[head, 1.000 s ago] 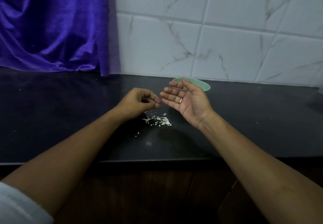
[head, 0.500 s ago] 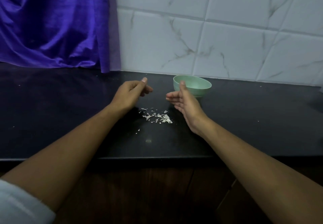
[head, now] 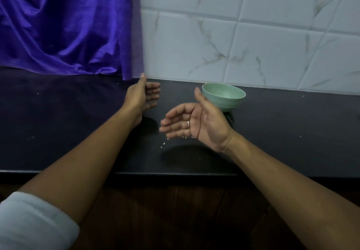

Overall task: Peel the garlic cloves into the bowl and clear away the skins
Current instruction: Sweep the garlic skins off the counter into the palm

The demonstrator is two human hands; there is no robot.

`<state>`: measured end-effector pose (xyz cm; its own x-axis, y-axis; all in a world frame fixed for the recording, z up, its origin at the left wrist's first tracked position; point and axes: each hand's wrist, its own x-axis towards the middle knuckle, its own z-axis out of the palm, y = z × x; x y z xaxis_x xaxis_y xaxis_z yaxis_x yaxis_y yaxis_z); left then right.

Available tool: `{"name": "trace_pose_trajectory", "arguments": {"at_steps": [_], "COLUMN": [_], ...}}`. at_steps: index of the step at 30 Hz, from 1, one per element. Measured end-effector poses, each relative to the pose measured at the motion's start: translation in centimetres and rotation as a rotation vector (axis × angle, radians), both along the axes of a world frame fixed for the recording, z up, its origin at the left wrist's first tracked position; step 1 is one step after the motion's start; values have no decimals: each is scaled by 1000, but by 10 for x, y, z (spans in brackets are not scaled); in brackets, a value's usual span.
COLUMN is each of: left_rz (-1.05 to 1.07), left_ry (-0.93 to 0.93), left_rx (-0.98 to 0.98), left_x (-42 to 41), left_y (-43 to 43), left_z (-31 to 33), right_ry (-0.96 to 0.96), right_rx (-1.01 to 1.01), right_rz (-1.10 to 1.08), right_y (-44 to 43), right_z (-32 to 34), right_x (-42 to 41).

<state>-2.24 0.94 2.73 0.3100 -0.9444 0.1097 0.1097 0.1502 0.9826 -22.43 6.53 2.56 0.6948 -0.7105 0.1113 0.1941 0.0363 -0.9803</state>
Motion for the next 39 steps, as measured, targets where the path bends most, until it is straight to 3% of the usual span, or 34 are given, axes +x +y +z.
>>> {"name": "trace_pose_trajectory", "arguments": {"at_steps": [3, 5, 11, 16, 19, 23, 30, 34, 39], "left_rz": [35, 41, -63, -160, -190, -265, -227, -274, -363], "left_ry": [63, 64, -41, -139, -214, -269, -127, -76, -10], "left_rx": [20, 25, 51, 64, 57, 38, 24, 37, 42], "left_x": [5, 6, 2, -5, -12, -24, -33, -49, -72], "left_y": [0, 0, 3, 1, -1, -1, 10, 21, 26], "left_z": [0, -1, -3, -6, -12, -16, -15, -17, -17], "right_ry": [98, 113, 129, -196, -89, 40, 21, -119, 11], "right_rx": [-7, -13, -97, -48, -69, 15, -2, 17, -22], "right_rz": [183, 190, -109, -406, -606, -666, -607, -794, -855], "right_y": [9, 8, -17, -21, -23, -23, -26, -33, -42], "right_z": [-8, -10, -13, -2, -8, -19, -11, -7, -11], "right_x": [5, 10, 17, -9, -26, -15, 43, 24, -18]}}
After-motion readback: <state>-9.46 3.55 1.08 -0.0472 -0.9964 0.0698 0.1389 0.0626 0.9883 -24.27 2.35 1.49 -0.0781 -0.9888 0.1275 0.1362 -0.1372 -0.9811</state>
